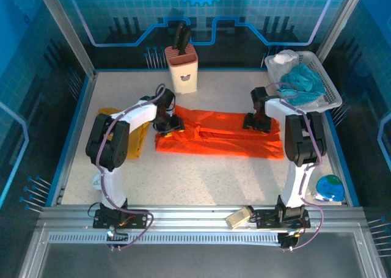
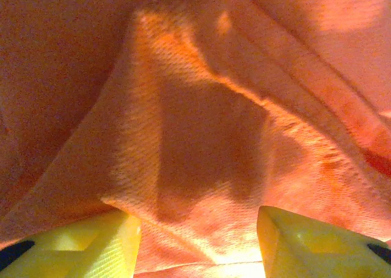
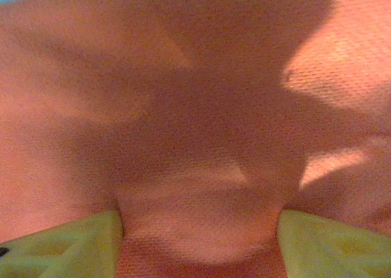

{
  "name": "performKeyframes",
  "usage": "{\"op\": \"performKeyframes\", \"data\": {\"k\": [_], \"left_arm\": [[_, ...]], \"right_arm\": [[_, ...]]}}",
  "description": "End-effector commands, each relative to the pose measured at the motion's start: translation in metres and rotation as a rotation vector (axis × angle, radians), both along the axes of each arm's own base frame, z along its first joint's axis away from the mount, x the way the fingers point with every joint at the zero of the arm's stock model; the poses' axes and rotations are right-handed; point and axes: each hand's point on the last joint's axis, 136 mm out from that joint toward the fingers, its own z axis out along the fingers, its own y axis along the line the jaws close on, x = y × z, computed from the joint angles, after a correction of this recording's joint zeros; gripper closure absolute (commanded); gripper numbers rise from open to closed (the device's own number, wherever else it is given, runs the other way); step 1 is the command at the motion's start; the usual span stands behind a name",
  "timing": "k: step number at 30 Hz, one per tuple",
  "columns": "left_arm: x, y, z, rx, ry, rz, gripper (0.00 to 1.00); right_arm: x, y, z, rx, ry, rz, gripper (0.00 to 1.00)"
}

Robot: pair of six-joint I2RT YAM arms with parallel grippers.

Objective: Fold and stack the t-shirts

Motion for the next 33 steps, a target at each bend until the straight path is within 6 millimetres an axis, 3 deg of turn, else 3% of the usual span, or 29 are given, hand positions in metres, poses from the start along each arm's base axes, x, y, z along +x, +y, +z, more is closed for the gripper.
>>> {"op": "performKeyframes", "data": {"k": [1, 8, 14, 18, 22, 25, 33], "left_arm": [[-0.003, 0.01, -0.005, 0.097, 0.056, -0.046, 0.47], [0.008, 0.01, -0.02, 0.146, 0.119, -0.098, 0.48], [0.03, -0.01, -0.025, 0.104, 0.119, -0.135, 0.48], [0.042, -0.035, -0.028, 0.076, 0.126, -0.176, 0.51], [0.048, -0.068, -0.027, 0.051, 0.111, -0.216, 0.54], [0.05, -0.097, -0.026, 0.019, 0.094, -0.246, 0.55], [0.058, -0.151, -0.025, -0.019, 0.037, -0.344, 0.57]], "right_arm": [[-0.009, 0.018, -0.003, -0.003, 0.076, 0.089, 0.32], [-0.031, 0.051, -0.007, 0.035, 0.163, 0.207, 0.34], [-0.071, 0.086, -0.004, 0.083, 0.239, 0.277, 0.34], [-0.101, 0.11, -0.002, 0.149, 0.258, 0.265, 0.35], [-0.126, 0.15, -0.002, 0.378, 0.24, 0.109, 0.36], [-0.143, 0.164, -0.003, 0.376, 0.199, 0.03, 0.36], [-0.19, 0.211, -0.01, 0.401, 0.219, -0.022, 0.35]]}}
